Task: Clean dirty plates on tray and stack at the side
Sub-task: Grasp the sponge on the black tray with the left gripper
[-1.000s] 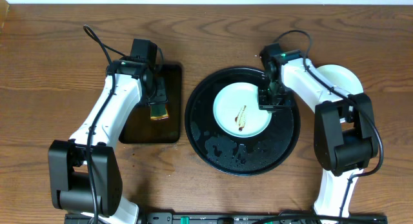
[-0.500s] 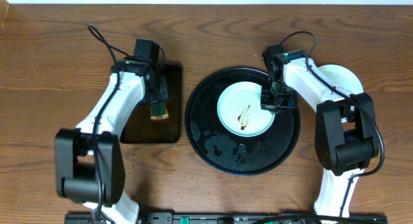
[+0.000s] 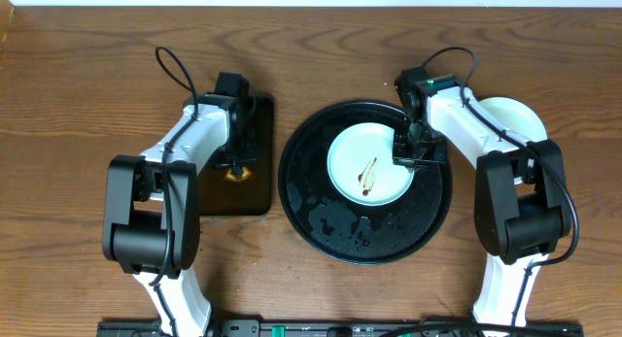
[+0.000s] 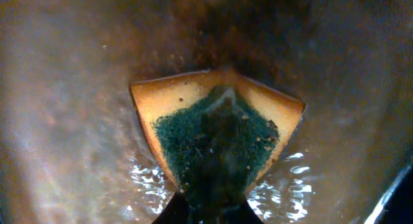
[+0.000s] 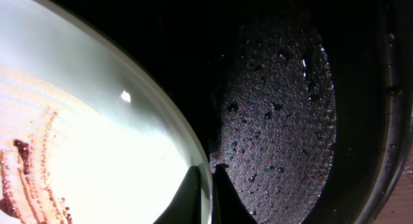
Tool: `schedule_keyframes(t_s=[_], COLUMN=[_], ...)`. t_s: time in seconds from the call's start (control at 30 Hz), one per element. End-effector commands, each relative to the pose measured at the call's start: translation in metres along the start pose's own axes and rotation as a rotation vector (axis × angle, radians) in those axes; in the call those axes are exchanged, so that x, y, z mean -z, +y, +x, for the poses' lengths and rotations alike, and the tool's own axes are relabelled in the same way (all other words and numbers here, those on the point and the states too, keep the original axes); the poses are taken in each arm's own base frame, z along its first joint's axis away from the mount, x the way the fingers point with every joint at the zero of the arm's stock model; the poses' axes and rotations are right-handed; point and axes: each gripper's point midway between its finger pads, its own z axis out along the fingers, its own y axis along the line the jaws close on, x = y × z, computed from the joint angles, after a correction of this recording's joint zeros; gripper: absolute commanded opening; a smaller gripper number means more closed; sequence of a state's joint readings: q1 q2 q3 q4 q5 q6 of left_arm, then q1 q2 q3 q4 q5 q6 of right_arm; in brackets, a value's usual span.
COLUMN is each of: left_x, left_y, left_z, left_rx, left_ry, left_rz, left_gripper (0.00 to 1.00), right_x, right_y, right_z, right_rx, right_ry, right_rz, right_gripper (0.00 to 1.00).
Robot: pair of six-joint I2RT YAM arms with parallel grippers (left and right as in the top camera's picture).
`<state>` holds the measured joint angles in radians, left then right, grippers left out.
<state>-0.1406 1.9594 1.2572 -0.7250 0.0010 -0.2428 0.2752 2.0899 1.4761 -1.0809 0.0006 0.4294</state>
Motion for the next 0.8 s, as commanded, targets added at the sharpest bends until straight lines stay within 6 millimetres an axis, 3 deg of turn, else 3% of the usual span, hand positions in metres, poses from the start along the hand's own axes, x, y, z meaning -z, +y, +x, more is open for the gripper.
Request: schedule_keyframes(t_s=[0.0, 0.13, 0.17, 0.23, 0.3, 0.6, 0.77], left_x=[-0.002, 0.021, 0.026, 0.032, 0.032, 0.029, 0.016], left_y=[0.000, -0.003, -0.003, -0.003, -0.003, -0.001, 0.000], left_z=[0.004, -0.007, -0.009, -0.010, -0.009, 0.000, 0.008], left_rx=[0.005, 0.006, 0.005, 0.006, 0.006, 0.008, 0.025], left_ry=[0.020, -0.046, -0.061, -0.077, -0.073, -0.040, -0.032], left_rz=[0.004, 0.025, 0.030, 0.035, 0.034, 0.028, 0.026], left_gripper=[0.07, 0.08, 0.16, 0.51, 0.58, 0.58, 0.58], right_x=[-0.015, -0.015, -0.015, -0.015, -0.015, -0.015, -0.015], right_y=[-0.023, -0.023, -0.023, -0.023, -0.023, -0.023, -0.023], right_z=[-0.002, -0.001, -0.002, -0.001, -0.002, -0.001, -0.001], right_rx=[-0.035, -0.036, -0.035, -0.035, -0.035, -0.035, -0.035], right_ry=[-0.001, 0.000, -0.001, 0.000, -0.001, 0.000, 0.000], right_rz=[0.108, 0.108, 0.109, 0.109, 0.108, 0.109, 0.109], right_gripper=[0.01, 0.01, 0.01, 0.01, 0.01, 0.01, 0.01])
